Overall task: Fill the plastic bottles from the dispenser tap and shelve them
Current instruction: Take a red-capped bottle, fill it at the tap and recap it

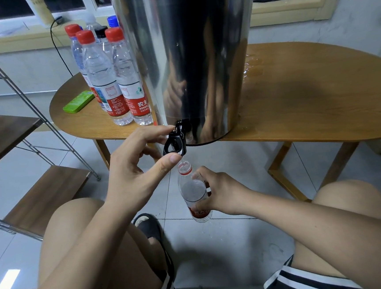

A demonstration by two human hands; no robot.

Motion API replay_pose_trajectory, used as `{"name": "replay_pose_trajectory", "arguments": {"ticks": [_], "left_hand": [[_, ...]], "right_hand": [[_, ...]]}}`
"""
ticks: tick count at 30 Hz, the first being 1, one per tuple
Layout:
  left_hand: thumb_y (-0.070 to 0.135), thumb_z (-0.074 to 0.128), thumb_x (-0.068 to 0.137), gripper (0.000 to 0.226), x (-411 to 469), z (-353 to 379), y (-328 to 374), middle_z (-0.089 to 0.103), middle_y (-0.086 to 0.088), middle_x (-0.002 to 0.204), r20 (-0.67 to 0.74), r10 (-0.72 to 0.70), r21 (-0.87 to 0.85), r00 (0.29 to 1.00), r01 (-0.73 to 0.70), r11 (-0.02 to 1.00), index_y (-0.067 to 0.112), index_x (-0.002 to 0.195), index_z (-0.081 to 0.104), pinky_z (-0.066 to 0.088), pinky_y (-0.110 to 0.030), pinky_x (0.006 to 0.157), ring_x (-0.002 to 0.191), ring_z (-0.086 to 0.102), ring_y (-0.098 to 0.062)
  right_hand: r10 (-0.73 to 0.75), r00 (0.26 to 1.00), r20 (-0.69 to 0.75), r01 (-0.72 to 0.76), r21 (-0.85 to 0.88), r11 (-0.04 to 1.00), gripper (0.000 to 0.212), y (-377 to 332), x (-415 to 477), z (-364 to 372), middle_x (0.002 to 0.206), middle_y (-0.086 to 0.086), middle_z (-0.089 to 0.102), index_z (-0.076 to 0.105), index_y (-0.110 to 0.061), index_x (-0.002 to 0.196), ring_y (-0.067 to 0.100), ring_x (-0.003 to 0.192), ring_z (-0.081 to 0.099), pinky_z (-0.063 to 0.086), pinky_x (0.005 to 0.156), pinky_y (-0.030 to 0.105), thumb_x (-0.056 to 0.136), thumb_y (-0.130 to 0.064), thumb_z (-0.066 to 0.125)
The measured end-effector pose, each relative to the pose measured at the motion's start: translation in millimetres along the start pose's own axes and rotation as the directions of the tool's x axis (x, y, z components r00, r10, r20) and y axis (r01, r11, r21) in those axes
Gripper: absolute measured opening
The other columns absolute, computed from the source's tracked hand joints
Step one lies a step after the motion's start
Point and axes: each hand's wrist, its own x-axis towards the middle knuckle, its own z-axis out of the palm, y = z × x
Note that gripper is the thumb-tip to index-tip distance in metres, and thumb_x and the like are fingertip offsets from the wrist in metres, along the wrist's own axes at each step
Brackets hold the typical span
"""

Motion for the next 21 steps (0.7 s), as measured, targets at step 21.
{"name": "replay_pose_trajectory", "arguments": {"ticks": [21], "left_hand": [[0.049, 0.073, 0.1, 0.046, 0.5, -0.2, -0.6, 0.074, -0.007, 0.123, 0.006, 0.015, -0.009, 1.0, -0.015, 1.0, 0.017, 0.133, 0.07, 0.055, -0.058, 0.082, 0.105, 0.071, -0.032]], "right_hand": [[-0.009, 1.0, 0.006, 0.009, -0.003, 1.0, 0.062, 0.1, -0.1, 0.2, 0.108, -0.009, 0.073, 0.052, -0.035, 0.119, 0.017, 0.1, 0.07, 0.059, 0.089, 0.043, 0.074, -0.046, 0.094]]}}
